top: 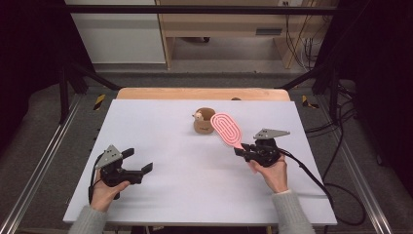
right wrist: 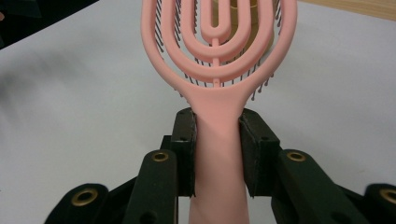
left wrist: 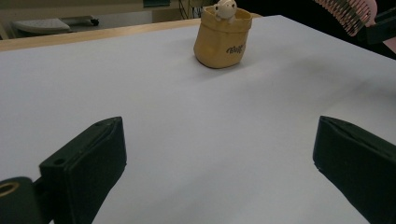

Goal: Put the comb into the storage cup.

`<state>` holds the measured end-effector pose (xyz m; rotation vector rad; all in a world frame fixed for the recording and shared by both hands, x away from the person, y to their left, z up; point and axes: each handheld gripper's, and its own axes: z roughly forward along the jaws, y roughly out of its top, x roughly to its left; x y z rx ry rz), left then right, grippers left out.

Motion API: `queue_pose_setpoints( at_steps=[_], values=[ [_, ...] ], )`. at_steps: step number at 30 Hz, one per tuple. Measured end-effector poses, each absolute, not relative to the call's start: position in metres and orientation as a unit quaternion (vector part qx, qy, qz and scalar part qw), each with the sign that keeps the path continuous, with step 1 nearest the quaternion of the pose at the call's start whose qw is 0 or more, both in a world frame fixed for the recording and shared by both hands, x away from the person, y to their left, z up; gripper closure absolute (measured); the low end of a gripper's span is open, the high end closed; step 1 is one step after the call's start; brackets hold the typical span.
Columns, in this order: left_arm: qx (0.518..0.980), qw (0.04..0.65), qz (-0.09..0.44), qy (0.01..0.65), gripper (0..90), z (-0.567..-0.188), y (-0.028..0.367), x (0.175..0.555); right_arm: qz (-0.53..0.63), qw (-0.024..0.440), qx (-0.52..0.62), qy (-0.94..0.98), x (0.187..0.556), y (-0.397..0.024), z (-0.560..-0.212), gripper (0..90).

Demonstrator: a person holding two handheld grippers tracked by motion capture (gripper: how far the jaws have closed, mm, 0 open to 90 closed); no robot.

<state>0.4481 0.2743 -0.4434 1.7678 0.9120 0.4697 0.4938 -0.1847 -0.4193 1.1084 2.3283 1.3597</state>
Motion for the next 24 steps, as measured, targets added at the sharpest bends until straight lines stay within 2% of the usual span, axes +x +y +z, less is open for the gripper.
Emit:
queue_pose_setpoints(
  at_steps=[24],
  values=[
    [0.731,0.530,0.191,0.386,2.6,-0.436,0.259,0.447,0.479,0.100,0.343,0.801,0.486,-0.167,-0.421,70.0]
  ],
)
